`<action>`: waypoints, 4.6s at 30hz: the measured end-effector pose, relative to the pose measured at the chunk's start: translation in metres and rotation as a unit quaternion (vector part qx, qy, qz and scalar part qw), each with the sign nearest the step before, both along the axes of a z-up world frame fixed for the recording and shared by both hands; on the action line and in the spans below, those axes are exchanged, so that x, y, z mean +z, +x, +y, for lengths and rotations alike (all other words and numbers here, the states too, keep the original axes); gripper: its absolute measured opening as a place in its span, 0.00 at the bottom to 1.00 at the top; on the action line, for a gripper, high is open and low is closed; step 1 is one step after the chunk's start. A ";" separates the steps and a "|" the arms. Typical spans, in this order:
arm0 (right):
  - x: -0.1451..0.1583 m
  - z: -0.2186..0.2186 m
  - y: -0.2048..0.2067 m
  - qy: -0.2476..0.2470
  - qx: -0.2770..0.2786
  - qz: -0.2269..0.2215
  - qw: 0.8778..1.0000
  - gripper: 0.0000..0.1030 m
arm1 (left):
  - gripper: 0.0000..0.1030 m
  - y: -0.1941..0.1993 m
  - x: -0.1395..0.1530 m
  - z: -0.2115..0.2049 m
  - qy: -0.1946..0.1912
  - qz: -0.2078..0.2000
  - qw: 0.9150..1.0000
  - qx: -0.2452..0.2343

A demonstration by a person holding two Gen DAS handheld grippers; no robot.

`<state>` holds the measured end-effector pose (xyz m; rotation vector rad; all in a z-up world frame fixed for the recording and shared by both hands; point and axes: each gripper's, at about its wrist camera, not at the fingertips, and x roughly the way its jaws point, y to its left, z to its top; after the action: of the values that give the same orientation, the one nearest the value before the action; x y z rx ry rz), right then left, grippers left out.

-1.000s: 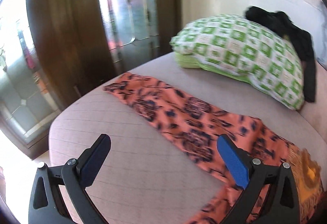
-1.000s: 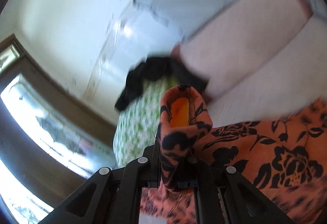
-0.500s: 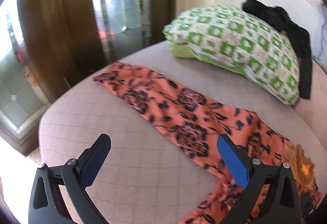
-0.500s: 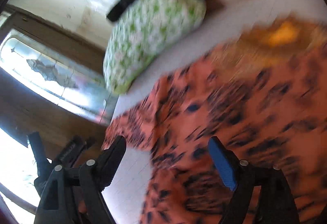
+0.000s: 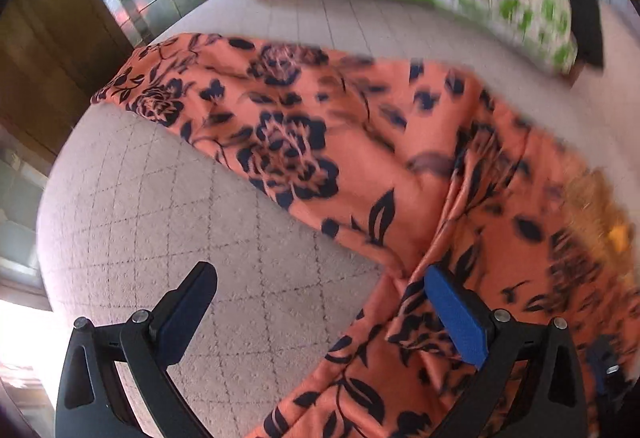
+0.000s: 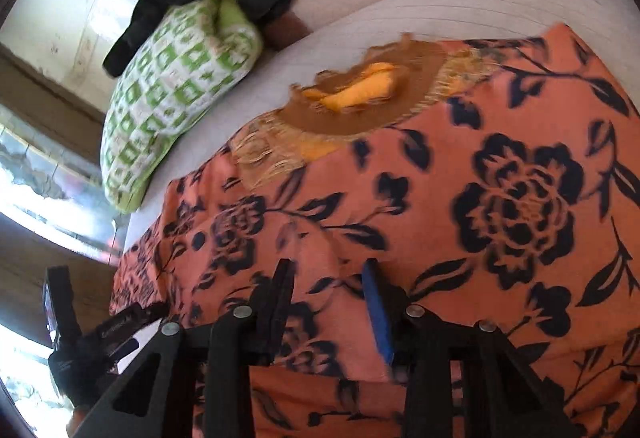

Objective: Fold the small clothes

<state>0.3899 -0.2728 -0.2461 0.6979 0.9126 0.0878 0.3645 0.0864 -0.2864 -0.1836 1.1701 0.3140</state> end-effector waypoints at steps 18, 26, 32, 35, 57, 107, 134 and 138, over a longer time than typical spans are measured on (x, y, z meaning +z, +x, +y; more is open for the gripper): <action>-0.005 0.157 0.005 -0.147 0.131 -0.074 0.978 0.36 | 1.00 -0.047 0.013 0.162 -0.064 -0.064 0.970 0.224; -0.020 0.117 -0.031 -0.083 0.051 -0.126 0.987 0.40 | 0.99 -0.068 0.020 0.205 -0.116 -0.154 0.946 0.261; -0.021 0.127 -0.038 -0.107 0.056 -0.142 0.983 0.42 | 0.99 -0.044 0.005 0.277 -0.213 -0.155 0.931 0.253; -0.024 0.121 -0.036 -0.081 0.056 -0.146 0.984 0.43 | 0.99 -0.021 -0.004 0.294 -0.295 -0.145 0.916 0.232; -0.029 0.114 -0.033 -0.032 0.056 -0.157 0.986 0.43 | 0.06 0.069 -0.043 0.306 -0.283 -0.150 0.921 0.221; 0.048 0.059 -0.093 -0.196 0.109 -0.130 0.966 0.68 | 0.67 0.000 0.001 -0.004 -0.105 -0.129 0.985 -0.040; 0.027 -0.024 -0.068 -0.117 -0.053 -0.132 0.983 0.07 | 0.67 0.012 -0.014 -0.009 -0.115 -0.087 0.988 -0.051; 0.002 -0.084 -0.088 -0.059 -0.132 -0.087 0.986 0.07 | 0.67 0.013 -0.015 -0.018 -0.103 -0.084 0.989 -0.057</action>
<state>0.3017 -0.3572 -0.2443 0.6845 0.6457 -0.1385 0.3777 0.0682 -0.3016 -0.3165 1.0403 0.0743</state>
